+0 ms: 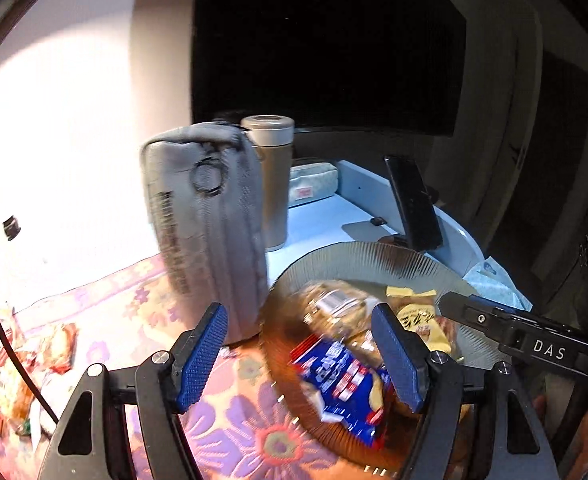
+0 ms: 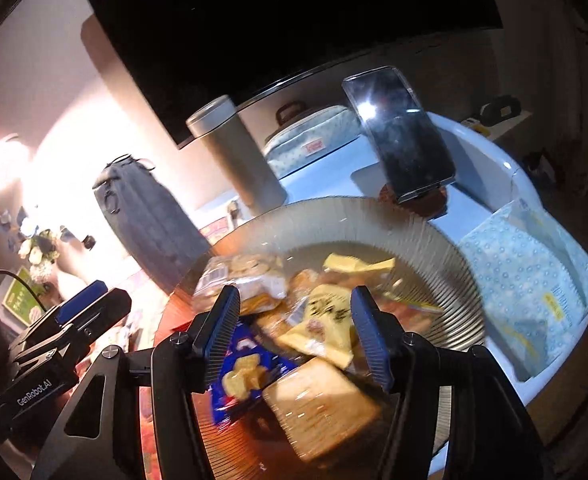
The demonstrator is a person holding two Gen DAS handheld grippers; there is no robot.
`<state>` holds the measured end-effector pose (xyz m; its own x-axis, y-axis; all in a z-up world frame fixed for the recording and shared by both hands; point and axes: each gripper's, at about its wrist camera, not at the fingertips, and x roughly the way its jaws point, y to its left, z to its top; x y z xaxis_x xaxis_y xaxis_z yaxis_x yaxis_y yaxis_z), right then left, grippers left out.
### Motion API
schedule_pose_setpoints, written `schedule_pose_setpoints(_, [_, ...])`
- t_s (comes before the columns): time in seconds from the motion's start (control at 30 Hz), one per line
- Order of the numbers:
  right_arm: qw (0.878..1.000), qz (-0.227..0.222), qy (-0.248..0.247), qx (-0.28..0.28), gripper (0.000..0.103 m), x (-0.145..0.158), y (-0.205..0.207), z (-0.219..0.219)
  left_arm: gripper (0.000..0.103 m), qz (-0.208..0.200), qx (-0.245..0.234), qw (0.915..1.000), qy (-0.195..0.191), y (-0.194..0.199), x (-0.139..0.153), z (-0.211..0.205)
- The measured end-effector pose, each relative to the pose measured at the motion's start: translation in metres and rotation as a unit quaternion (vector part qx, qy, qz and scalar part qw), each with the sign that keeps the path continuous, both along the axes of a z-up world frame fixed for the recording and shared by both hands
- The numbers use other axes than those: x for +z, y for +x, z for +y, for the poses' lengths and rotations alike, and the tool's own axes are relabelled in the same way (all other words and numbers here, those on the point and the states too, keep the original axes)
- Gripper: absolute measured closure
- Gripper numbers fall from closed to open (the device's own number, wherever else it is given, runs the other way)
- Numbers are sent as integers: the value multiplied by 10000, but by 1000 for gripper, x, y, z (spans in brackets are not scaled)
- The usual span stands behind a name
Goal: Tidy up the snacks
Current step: 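Return both grippers to the snacks on the bed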
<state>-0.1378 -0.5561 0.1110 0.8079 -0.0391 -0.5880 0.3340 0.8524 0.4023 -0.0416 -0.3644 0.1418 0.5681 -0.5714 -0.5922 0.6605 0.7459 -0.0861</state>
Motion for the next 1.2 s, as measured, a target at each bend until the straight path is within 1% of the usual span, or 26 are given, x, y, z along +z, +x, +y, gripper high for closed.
schedule_pose_setpoints(0.2, [9991, -135, -244, 319, 46, 16, 3, 39, 31, -25, 243, 9997, -91, -8, 3, 46])
schedule_pose_setpoints(0.37, [9963, -167, -435, 721, 46, 24, 13, 79, 31, 7, 624, 9977, -257, -7, 6, 96])
schedule_pose_setpoints(0.5, [9923, -137, -573, 1090, 46, 26, 24, 117, 31, 44, 1015, 9941, -380, -3, 5, 145])
schedule_pose_setpoints(0.63, [9864, -61, -693, 1492, 46, 24, 39, 157, 31, 73, 1469, 9879, -485, 2, 2, 200])
schedule_pose_setpoints(0.77, [9787, 41, -835, 1873, 46, 20, 53, 198, 31, 168, 1998, 9776, -639, 11, -4, 259])
schedule_pose_setpoints(0.93, [9678, 141, -1018, 2299, 46, 15, 64, 245, 31, 184, 2687, 9604, -719, 18, -15, 331])
schedule_pose_setpoints(1.07, [9579, 218, -1143, 2624, 46, 9, 73, 279, 31, 193, 3185, 9460, -573, 22, -33, 378])
schedule_pose_setpoints(1.2, [9476, 318, -1209, 2940, 46, 0, 85, 310, 31, 314, 3560, 9333, -346, 28, -62, 413])
